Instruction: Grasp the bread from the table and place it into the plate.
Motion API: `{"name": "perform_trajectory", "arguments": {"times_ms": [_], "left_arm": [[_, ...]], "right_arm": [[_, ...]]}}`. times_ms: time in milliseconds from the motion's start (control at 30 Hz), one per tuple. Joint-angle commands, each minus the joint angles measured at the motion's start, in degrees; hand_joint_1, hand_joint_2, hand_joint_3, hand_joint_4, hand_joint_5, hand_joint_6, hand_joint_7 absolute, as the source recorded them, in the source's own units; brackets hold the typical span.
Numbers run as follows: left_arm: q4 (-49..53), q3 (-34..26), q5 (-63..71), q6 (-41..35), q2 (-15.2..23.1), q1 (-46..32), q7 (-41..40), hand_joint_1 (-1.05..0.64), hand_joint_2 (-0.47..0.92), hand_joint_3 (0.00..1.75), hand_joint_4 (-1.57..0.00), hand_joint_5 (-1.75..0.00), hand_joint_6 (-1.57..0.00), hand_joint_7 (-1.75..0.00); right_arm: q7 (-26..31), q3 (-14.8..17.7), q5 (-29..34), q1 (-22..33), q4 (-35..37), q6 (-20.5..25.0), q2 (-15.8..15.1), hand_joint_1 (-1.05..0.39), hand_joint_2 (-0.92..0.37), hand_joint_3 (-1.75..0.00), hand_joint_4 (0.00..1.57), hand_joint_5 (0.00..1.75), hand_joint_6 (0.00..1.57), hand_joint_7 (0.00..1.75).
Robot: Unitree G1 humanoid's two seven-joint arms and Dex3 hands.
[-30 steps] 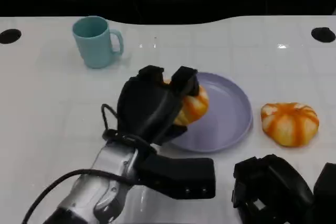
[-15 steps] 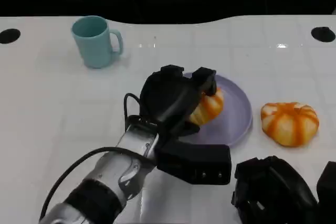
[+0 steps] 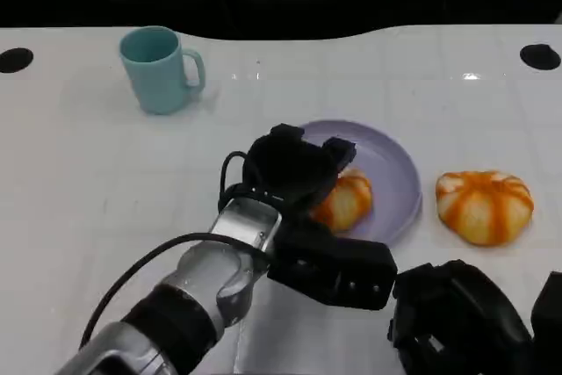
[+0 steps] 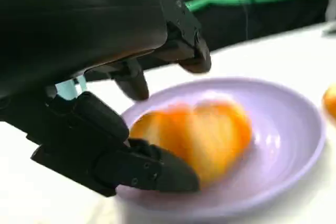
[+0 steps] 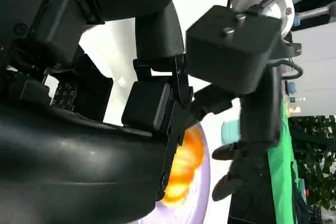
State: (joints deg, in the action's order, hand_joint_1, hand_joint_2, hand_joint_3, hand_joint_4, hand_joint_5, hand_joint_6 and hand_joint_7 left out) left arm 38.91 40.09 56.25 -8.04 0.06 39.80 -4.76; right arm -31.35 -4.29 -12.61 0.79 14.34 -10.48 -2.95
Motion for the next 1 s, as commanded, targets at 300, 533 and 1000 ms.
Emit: {"name": "perform_trajectory", "arguments": {"times_ms": [300, 533, 1000], "left_arm": [[-11.4, 0.7, 0.9, -4.2, 4.2, -2.9, 7.3, -1.03, 0.92, 0.48, 0.0, -0.61, -0.07, -0.17], [-22.2, -0.4, 1.9, -5.2, 8.5, -9.1, 7.9, -0.94, 0.92, 0.4, -0.09, -0.73, -0.14, -0.22], [-40.6, -11.9, -7.5, 5.9, 14.4, -26.2, -1.8, -0.61, 0.92, 0.2, -0.65, -0.89, -0.6, -0.26]], "right_arm": [[-0.1, 0.6, -0.3, 0.4, 0.1, -0.2, -0.8, -1.05, -0.05, -1.38, 1.52, 1.35, 1.57, 1.02], [0.0, 0.6, -1.0, 0.7, -0.8, 1.5, -0.7, -1.05, -0.03, -1.39, 1.52, 1.37, 1.57, 1.03], [-0.1, 0.4, -0.4, 1.3, -1.4, 0.6, -0.9, -1.05, -0.05, -1.38, 1.51, 1.36, 1.57, 1.03]]}}
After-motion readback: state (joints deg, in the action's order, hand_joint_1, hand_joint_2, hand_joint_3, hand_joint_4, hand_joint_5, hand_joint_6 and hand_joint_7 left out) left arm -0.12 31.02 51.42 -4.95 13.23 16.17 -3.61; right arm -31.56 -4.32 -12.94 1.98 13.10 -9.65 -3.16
